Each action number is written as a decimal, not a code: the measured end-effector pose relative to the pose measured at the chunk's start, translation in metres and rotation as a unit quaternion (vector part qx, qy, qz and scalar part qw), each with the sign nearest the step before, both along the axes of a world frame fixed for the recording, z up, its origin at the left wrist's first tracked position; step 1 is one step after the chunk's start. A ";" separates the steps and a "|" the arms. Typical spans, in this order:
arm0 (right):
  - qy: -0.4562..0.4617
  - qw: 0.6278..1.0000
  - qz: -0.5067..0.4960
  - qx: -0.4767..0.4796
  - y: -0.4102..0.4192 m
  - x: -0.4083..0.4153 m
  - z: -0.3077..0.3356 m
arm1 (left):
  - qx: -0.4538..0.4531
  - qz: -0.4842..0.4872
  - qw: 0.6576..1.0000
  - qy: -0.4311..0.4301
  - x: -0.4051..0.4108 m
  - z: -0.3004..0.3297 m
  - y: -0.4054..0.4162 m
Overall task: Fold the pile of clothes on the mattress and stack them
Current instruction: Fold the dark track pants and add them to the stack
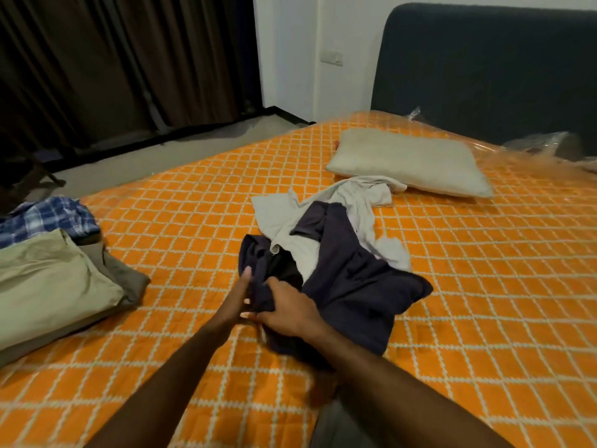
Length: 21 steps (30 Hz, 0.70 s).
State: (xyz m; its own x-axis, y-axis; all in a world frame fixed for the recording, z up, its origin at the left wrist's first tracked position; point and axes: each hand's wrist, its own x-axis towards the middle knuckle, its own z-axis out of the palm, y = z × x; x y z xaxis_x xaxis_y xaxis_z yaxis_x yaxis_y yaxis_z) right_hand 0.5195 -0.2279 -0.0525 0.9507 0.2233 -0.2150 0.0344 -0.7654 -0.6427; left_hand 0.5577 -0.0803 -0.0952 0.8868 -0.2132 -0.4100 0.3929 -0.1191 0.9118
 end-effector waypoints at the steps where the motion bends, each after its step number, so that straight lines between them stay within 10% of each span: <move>1: 0.040 0.997 0.029 0.061 0.013 -0.010 0.005 | -0.008 -0.005 1.000 0.012 -0.003 0.005 0.006; 6: 0.157 0.978 0.048 0.128 0.013 -0.022 0.003 | 0.213 -0.064 0.967 -0.125 -0.014 -0.007 0.044; 13: -0.006 0.993 0.013 -0.115 -0.052 -0.024 -0.039 | 0.499 -0.115 0.748 -0.421 0.016 0.001 0.021; 19: -0.087 0.958 0.233 -0.145 -0.065 -0.043 -0.054 | 0.543 -0.265 0.696 -0.388 0.062 -0.001 -0.042; 21: -0.075 0.947 0.257 -0.177 -0.065 -0.041 -0.057 | 0.518 -0.227 0.731 -0.381 0.073 -0.003 -0.050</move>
State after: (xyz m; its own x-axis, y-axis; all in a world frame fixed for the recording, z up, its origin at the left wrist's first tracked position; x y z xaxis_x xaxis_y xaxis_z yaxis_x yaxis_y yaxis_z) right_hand 0.4781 -0.2927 -0.1092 0.7621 0.6037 -0.2342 0.5307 -0.7895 -0.3082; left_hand 0.6311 -0.1308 -0.0987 0.8764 -0.4813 0.0153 -0.4765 -0.8620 0.1727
